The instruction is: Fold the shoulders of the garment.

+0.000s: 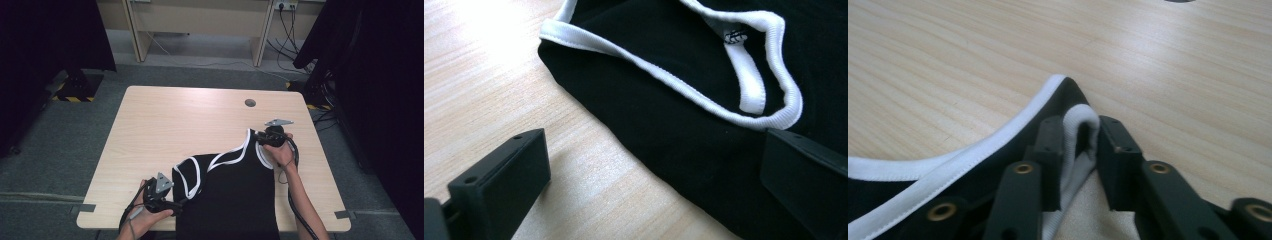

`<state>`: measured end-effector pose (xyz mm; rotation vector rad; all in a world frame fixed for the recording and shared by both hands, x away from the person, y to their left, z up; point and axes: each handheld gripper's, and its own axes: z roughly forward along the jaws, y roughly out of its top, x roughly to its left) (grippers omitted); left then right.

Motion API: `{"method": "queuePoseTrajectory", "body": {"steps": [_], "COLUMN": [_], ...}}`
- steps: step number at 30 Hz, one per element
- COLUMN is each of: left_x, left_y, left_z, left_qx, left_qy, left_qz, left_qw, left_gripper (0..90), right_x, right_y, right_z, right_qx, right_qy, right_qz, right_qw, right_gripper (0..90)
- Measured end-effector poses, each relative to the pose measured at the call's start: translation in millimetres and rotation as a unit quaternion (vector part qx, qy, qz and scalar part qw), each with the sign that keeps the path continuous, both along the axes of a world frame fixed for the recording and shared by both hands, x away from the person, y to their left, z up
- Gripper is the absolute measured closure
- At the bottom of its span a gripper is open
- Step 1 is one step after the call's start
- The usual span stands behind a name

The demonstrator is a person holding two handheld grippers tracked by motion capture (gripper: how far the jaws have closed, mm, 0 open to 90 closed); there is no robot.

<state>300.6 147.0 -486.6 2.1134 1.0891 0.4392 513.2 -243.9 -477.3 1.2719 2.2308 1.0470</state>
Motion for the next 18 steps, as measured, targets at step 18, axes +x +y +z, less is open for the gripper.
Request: {"method": "queuePoseTrajectory", "body": {"steps": [18], "left_x": [0.0], "left_y": [0.0], "left_z": [0.0], "left_qx": [0.000], "left_qy": [0.000], "left_qz": [0.000], "left_qw": [1.0000], "left_gripper": [0.0], "right_x": [-16.0], "right_y": [4.1], "right_z": [23.8], "right_qx": [0.012], "right_qy": [-0.029], "right_qz": [0.019], "right_qw": [0.9993], "right_gripper": [87.1]}}
